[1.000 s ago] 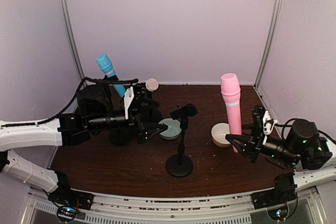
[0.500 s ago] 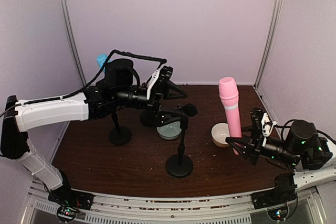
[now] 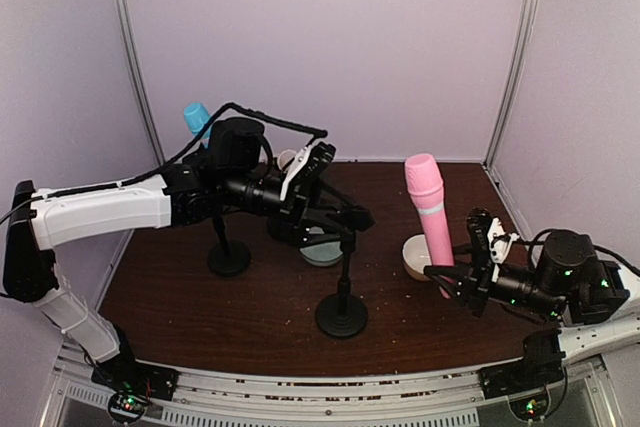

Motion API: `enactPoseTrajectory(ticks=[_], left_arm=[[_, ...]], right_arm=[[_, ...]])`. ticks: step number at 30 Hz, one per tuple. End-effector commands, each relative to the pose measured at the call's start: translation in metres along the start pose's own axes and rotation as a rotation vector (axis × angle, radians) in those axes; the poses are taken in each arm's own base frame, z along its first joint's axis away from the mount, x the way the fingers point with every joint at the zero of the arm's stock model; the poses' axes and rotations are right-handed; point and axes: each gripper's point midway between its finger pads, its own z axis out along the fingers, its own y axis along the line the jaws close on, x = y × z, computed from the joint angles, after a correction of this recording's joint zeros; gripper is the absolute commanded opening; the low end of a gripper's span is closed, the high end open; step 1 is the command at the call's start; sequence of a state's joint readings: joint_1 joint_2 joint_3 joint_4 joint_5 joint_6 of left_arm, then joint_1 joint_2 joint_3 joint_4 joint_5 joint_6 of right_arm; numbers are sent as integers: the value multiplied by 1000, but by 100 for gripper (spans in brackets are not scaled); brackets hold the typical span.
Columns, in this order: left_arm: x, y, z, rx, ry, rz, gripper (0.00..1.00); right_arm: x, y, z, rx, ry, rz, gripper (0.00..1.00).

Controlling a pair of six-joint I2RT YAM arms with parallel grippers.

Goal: Attach the microphones to the stand

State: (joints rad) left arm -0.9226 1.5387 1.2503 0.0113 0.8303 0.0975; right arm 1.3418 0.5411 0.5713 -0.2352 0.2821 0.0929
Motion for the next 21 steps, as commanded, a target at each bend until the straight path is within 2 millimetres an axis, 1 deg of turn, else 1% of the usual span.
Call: enactPoseTrajectory(ticks=[1,4,6,8,15,18,21], left_arm=[[-5,-10,-10,9,-13,23,62],[0,-11,-12,-4,-3,18,63],[1,-13,-16,-14,-8,29,68],[-1,-17,-19,-17,-29,46,70],[-6,-20,-21,-9,-34,45,62],[-5,-20,-21,-7,-39,43,56],[-4,-19,-22,-21,-36,37,52]], right_arm=[[-22,4,0,-20,-55,23,11],[-23,5,1,-26,-56,25,11],[-24,5,0,-27,-59,27,11],[-24,5,0,-27,-60,30,11],[-24,7,2,-34,-59,34,11],[-25,8,2,-35,-61,34,11],[-26,8,3,-35,-61,30,11]])
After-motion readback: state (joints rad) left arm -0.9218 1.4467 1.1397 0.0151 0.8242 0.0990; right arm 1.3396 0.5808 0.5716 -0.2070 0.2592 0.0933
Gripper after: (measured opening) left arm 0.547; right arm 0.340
